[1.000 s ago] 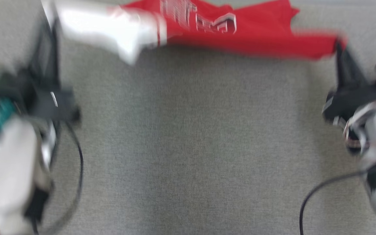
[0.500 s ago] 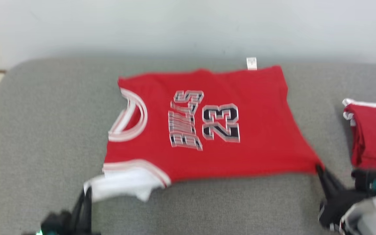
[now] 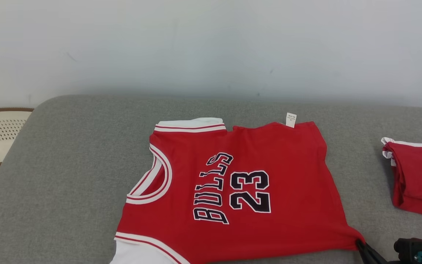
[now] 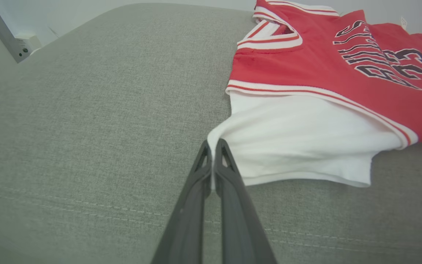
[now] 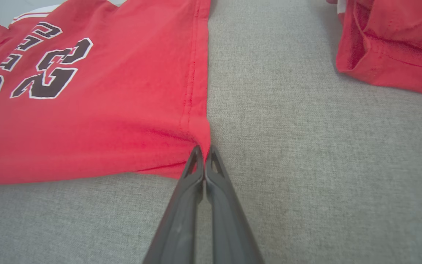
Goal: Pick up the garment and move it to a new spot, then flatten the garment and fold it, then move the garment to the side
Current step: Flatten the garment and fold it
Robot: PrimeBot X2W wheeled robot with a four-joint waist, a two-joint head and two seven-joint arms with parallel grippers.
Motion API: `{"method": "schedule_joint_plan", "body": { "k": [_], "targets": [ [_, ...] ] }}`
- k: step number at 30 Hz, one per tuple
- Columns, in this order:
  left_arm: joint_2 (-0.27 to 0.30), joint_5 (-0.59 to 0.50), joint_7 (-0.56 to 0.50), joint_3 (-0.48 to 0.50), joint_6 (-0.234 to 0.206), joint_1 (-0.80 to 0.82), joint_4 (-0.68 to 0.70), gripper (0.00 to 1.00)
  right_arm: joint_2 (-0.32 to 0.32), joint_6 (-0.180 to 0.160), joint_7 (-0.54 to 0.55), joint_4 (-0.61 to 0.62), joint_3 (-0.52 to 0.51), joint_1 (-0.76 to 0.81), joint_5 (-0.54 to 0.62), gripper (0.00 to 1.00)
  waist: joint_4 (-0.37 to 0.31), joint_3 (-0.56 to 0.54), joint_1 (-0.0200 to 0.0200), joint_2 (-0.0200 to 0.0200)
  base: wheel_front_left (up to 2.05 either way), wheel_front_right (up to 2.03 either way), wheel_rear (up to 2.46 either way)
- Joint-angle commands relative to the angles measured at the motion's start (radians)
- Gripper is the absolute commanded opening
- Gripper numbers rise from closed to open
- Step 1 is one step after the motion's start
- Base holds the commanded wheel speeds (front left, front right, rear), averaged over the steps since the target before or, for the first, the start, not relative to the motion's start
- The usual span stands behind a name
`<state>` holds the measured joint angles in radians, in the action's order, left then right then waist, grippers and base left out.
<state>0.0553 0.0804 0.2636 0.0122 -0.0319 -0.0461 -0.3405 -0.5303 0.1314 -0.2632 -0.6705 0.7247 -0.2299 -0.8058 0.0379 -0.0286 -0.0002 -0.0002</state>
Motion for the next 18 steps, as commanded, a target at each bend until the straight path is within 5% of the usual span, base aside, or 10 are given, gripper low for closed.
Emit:
{"method": "schedule_joint_plan", "body": {
  "k": [1,18],
  "targets": [
    [0.004,0.005,0.001,0.009,-0.003,-0.032,-0.005,0.00,-0.001,-0.001,-0.001,-0.005,-0.011,0.021,-0.004,0.00,0.013,-0.013,0.0002,0.0002,0.00,0.00,0.00],
    [-0.003,0.005,0.001,-0.054,0.035,0.068,0.132,0.00,-0.005,-0.001,-0.001,0.090,-0.066,0.020,0.032,0.00,0.027,0.014,0.0002,0.0002,0.00,0.00,0.00]
  ]
}}
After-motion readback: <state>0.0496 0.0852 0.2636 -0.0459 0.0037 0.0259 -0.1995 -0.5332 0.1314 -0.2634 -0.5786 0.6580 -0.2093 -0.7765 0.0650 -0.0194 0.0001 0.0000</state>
